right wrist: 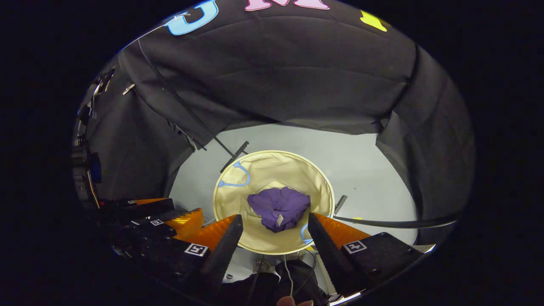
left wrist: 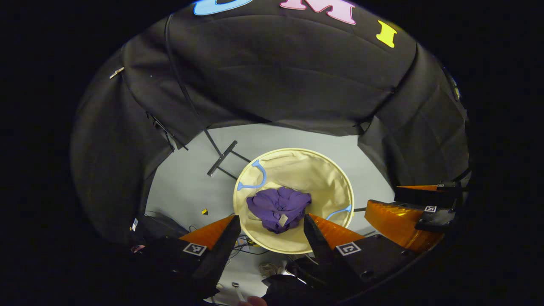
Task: Grasp the clothes on the hanger with both hands and then place them into the laundry hamper below.
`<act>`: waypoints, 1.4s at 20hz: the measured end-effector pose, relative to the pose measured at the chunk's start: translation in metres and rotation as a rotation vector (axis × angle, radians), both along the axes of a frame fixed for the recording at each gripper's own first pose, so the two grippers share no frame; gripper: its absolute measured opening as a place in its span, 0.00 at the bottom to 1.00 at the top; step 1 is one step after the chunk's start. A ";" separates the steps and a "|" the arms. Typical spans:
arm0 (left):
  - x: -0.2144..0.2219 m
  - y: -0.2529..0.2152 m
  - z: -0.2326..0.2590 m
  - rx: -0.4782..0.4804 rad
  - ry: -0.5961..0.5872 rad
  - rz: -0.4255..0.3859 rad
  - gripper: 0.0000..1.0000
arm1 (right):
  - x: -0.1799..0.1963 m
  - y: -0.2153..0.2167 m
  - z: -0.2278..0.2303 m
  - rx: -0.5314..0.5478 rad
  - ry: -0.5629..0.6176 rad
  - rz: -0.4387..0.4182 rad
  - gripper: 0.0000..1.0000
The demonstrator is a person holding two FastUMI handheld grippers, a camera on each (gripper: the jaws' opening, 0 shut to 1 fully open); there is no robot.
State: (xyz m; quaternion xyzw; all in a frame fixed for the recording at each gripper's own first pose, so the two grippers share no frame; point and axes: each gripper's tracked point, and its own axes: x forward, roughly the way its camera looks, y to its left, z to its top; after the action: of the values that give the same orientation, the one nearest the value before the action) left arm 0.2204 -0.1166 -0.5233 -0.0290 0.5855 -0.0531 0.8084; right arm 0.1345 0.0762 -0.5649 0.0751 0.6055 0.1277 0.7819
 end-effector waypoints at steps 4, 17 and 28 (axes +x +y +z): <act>0.007 -0.001 0.025 -0.027 -0.071 -0.002 0.95 | -0.006 0.003 0.050 0.012 -0.047 -0.042 0.99; 0.059 0.005 0.109 -0.076 -0.513 -0.021 0.95 | 0.020 -0.002 0.248 -0.023 -0.445 -0.200 0.99; 0.067 0.011 0.176 -0.054 -0.761 -0.060 0.95 | -0.007 -0.001 0.369 -0.049 -0.665 -0.235 0.98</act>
State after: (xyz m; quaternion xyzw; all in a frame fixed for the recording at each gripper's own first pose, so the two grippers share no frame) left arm 0.2870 -0.1054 -0.3473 -0.0114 0.2424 -0.0990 0.9650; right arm 0.1274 0.0747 -0.1960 0.0800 0.3079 0.0398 0.9472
